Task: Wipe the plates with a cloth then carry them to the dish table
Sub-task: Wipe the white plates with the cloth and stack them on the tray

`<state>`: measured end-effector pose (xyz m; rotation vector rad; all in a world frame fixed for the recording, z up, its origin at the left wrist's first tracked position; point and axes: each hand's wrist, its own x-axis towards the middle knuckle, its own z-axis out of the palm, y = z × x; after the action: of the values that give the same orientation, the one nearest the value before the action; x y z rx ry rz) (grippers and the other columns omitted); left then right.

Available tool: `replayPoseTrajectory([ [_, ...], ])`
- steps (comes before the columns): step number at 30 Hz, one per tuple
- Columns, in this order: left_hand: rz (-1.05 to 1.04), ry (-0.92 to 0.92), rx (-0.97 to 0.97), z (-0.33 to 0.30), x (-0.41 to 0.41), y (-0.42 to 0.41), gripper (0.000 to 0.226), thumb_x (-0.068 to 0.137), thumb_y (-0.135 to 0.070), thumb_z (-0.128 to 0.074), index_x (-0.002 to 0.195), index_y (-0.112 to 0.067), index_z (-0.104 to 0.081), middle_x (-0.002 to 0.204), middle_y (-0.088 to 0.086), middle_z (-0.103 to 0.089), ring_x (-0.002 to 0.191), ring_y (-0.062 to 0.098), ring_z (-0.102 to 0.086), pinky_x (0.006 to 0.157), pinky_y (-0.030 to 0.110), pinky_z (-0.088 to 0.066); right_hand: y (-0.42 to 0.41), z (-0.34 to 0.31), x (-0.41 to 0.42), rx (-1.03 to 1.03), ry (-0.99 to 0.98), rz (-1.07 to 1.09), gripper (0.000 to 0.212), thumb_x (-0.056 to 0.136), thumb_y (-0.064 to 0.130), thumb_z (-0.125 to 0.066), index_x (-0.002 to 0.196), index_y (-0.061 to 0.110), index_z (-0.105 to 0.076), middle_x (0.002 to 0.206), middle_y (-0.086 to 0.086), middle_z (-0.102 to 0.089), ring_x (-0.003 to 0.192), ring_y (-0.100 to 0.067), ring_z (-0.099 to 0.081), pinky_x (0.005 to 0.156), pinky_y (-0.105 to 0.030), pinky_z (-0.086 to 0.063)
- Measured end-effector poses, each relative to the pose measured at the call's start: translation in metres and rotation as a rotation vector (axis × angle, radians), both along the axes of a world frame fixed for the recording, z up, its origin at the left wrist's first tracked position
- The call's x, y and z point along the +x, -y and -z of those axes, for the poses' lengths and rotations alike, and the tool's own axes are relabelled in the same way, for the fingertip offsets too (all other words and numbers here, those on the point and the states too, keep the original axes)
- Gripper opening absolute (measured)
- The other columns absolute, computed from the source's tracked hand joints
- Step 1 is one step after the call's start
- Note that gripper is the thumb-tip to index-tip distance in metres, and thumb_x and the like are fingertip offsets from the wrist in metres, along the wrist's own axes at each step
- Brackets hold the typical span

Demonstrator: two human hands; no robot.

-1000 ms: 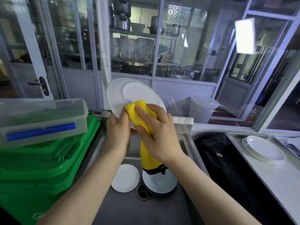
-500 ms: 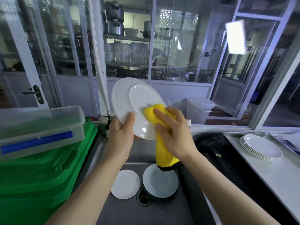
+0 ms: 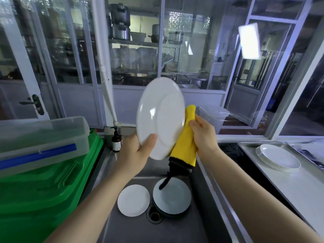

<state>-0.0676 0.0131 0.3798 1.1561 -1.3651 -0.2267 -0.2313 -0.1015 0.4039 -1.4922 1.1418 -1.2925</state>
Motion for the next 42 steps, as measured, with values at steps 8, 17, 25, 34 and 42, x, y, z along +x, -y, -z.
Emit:
replayPoseTrajectory([
  [8, 0.04, 0.666, 0.076, -0.022, 0.026, -0.008, 0.037, 0.083, -0.058, -0.033, 0.056, -0.032, -0.031, 0.043, -0.002, -0.038, 0.04, 0.022, -0.037, 0.043, 0.02, -0.026, 0.001, -0.025, -0.008, 0.308, 0.481, -0.058, 0.028, 0.094, 0.025, -0.059, 0.122, 0.019, -0.061, 0.094, 0.006, -0.065, 0.089, -0.015, -0.063, 0.071, -0.033, -0.052],
  [17, -0.118, 1.405, -0.117, -0.028, 0.045, -0.003, 0.048, 0.096, -0.036, -0.038, 0.143, -0.041, -0.029, 0.057, -0.001, -0.062, 0.041, 0.02, -0.058, 0.035, 0.029, -0.049, -0.011, -0.017, -0.016, 0.525, 0.503, -0.453, 0.076, 0.065, 0.062, -0.066, 0.12, 0.01, -0.063, 0.115, -0.016, -0.068, 0.105, -0.035, -0.065, 0.088, -0.048, -0.051],
  [25, -0.221, 0.77, -0.059, 0.002, 0.05, 0.008, 0.088, 0.073, -0.013, -0.081, 0.146, -0.028, -0.035, 0.135, 0.004, -0.058, 0.118, 0.024, -0.059, 0.087, 0.05, -0.055, -0.012, 0.001, -0.017, 0.415, 0.534, -0.226, 0.039, 0.08, -0.005, -0.046, 0.117, 0.003, -0.057, 0.103, -0.022, -0.062, 0.086, -0.036, -0.061, 0.081, -0.05, -0.051],
  [34, 0.592, -1.176, 0.439, 0.018, 0.033, 0.001, 0.055, 0.094, -0.056, -0.036, 0.119, -0.015, -0.063, 0.109, 0.013, -0.072, 0.086, 0.029, -0.072, 0.057, 0.036, -0.059, -0.016, 0.02, -0.02, 0.314, 0.616, -0.244, 0.035, 0.078, -0.009, -0.052, 0.101, 0.014, -0.066, 0.082, -0.012, -0.071, 0.067, -0.03, -0.068, 0.06, -0.043, -0.057],
  [42, 0.368, -1.073, 0.413, 0.032, 0.025, 0.003, 0.02, 0.098, -0.018, -0.043, 0.11, -0.013, -0.058, 0.085, 0.004, -0.076, 0.072, 0.018, -0.073, 0.045, 0.027, -0.055, -0.013, 0.029, -0.025, 0.146, 0.186, 0.083, 0.018, 0.088, 0.03, -0.063, 0.105, 0.026, -0.067, 0.088, 0.006, -0.07, 0.083, -0.017, -0.065, 0.074, -0.033, -0.052],
])
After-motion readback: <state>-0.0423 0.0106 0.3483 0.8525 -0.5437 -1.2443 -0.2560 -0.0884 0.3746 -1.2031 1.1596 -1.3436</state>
